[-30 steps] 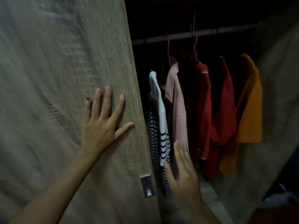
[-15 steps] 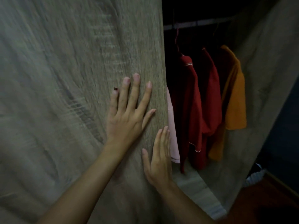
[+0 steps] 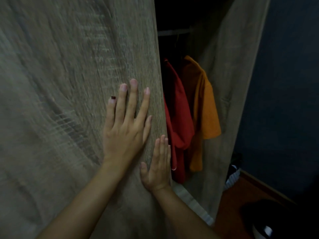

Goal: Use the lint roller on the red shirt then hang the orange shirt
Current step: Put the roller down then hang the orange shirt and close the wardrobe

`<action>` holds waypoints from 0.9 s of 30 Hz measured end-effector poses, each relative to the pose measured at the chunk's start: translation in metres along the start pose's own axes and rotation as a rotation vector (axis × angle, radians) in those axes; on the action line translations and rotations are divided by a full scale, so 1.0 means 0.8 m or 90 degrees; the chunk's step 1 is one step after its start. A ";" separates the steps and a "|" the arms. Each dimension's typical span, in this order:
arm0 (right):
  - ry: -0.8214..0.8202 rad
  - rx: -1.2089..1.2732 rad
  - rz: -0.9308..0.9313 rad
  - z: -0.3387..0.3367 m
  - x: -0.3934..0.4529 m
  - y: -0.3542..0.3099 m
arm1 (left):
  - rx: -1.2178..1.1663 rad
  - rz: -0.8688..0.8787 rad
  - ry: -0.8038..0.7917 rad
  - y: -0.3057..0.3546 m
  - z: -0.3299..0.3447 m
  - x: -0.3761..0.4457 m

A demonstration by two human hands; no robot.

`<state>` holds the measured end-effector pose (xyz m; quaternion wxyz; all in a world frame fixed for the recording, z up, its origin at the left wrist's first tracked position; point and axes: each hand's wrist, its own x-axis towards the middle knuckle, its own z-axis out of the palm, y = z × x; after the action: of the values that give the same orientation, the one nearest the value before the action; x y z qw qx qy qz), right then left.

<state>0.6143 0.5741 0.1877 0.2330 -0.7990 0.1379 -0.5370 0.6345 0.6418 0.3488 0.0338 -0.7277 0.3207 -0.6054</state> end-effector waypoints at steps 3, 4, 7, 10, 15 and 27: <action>0.002 -0.007 0.008 -0.011 0.010 0.021 | -0.114 0.010 -0.016 0.014 -0.013 0.016; -0.001 -0.009 0.012 -0.015 0.014 0.028 | -0.171 0.021 -0.024 0.015 -0.019 0.021; -0.014 -0.012 0.027 -0.025 0.028 0.049 | -0.262 0.036 -0.022 0.001 -0.030 0.036; -0.028 -0.018 0.036 -0.035 0.039 0.072 | -0.159 0.012 -0.019 -0.008 -0.016 0.041; -0.024 -0.019 0.027 -0.050 0.058 0.116 | -0.023 0.084 -0.036 0.036 0.007 0.053; -0.029 -0.028 -0.003 -0.087 0.108 0.191 | -0.040 0.058 -0.011 0.158 0.044 0.117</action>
<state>0.5882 0.3876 0.1986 0.2170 -0.8163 0.1425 -0.5160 0.6182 0.4822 0.3649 0.0416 -0.7182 0.3720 -0.5865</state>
